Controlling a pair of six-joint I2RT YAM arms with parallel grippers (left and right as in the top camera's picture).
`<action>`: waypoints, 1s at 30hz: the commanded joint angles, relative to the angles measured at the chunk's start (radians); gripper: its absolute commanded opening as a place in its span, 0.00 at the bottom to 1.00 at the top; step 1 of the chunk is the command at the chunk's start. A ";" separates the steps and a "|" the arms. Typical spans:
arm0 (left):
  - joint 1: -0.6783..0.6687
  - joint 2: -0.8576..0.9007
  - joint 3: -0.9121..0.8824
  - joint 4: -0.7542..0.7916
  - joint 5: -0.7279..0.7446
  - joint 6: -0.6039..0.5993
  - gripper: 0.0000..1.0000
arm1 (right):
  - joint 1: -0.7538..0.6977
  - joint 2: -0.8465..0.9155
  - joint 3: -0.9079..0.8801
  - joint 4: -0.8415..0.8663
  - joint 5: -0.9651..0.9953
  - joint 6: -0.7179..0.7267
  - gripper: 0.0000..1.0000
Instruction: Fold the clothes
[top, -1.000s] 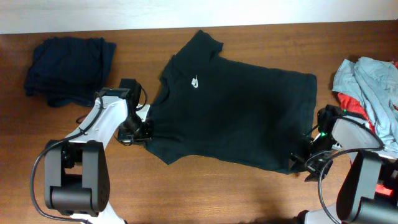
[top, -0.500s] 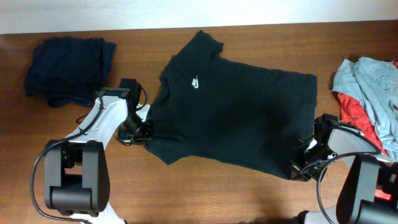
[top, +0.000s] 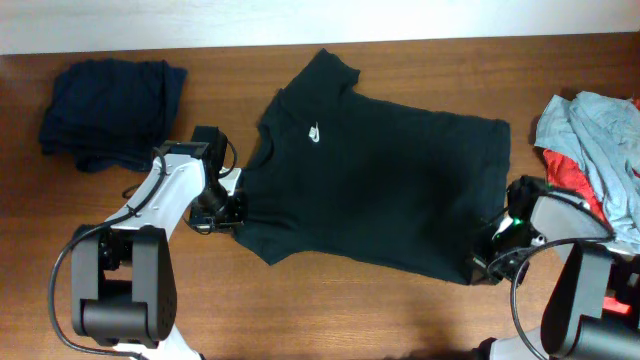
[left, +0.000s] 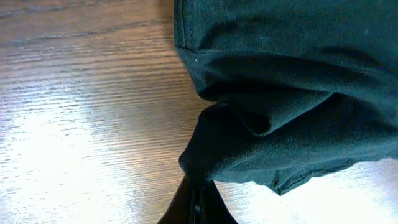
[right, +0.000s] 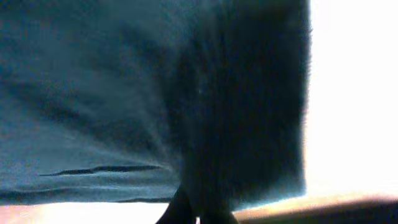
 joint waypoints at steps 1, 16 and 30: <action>0.011 0.000 0.050 -0.036 -0.004 -0.013 0.01 | 0.001 0.005 0.082 -0.040 0.037 -0.011 0.04; 0.020 -0.037 0.304 -0.234 -0.008 -0.013 0.01 | 0.001 0.005 0.183 -0.108 0.063 -0.040 0.04; 0.020 -0.037 0.371 -0.182 -0.009 -0.020 0.01 | 0.001 0.005 0.295 -0.124 0.063 -0.041 0.04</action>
